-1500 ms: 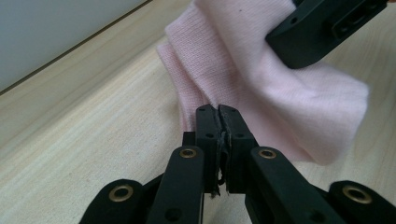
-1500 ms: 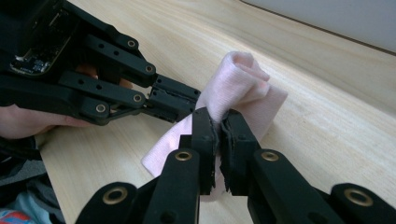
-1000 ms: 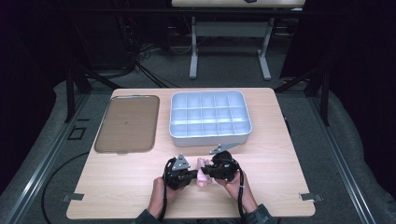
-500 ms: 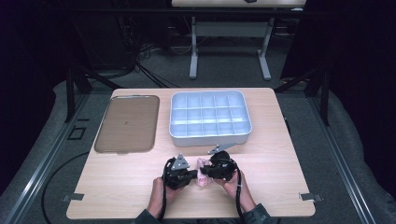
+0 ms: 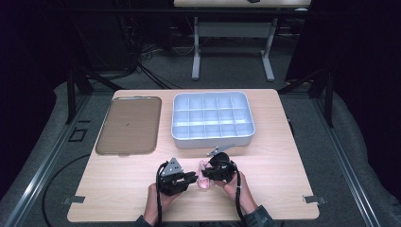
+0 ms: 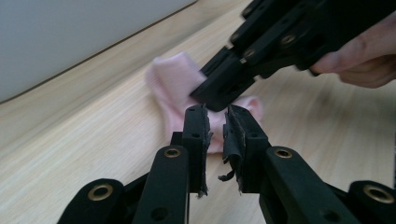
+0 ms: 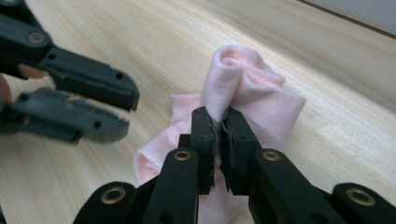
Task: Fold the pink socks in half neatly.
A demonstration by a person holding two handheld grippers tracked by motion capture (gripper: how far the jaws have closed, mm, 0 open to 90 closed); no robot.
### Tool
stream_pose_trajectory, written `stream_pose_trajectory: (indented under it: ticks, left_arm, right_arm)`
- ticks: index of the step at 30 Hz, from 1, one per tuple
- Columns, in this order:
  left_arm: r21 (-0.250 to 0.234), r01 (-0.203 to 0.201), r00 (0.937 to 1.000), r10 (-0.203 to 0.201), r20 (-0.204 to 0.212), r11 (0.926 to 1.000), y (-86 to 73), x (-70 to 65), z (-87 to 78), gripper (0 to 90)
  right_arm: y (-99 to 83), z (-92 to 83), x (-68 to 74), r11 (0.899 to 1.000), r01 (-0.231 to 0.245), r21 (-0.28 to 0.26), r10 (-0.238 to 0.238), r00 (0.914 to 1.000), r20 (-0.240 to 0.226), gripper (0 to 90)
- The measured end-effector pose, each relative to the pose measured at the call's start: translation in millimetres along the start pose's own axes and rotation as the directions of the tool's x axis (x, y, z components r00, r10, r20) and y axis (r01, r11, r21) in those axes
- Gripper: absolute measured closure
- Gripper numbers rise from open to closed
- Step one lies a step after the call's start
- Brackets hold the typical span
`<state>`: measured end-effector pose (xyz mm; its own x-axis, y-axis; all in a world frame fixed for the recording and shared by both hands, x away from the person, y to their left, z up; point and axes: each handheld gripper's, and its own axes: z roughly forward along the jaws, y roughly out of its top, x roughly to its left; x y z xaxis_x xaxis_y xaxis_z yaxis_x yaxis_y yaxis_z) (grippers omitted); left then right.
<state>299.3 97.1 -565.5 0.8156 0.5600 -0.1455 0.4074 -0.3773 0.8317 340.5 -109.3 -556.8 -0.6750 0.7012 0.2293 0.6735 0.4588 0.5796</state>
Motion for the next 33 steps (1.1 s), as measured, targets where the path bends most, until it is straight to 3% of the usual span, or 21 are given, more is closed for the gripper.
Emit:
stream_pose_trajectory:
  ticks: [4, 11, 22, 25, 33]
  left_arm:
    - [0.053, -0.037, 0.9992, 0.036, 0.02, 0.9979, 1.0, -7.0, 11.8, 78.1]
    - [0.11, -0.065, 0.9979, 0.065, 0.002, 0.9918, -7.3, -7.9, 23.6, 82.7]
    - [0.14, -0.091, 0.9953, 0.095, -0.019, 0.9859, -7.6, -10.0, 26.0, 88.2]
    - [0.141, -0.08, 0.9966, 0.082, -0.008, 0.9868, -8.1, -7.7, 26.2, 88.5]
    - [0.117, -0.058, 0.9983, 0.059, -0.004, 0.9915, -11.7, -5.1, 26.6, 88.7]
  right_arm:
    - [0.5, -0.5, -0.9, 1.0, -0.005, 0.009, 0.005, 1.0, -0.005, 84.0]
    - [-0.1, -0.4, -4.1, 1.0, -0.02, 0.002, 0.02, 0.9994, -0.03, 83.8]
    - [0.7, -0.4, -3.5, 1.0, -0.026, 0.006, 0.026, 0.999, -0.036, 82.6]
    - [1.6, -0.8, -3.6, 1.0, -0.013, 0.014, 0.014, 0.9994, -0.033, 80.8]
    - [1.2, -6.6, -6.3, 1.0, 0.005, 0.006, -0.005, 0.998, -0.063, 64.7]
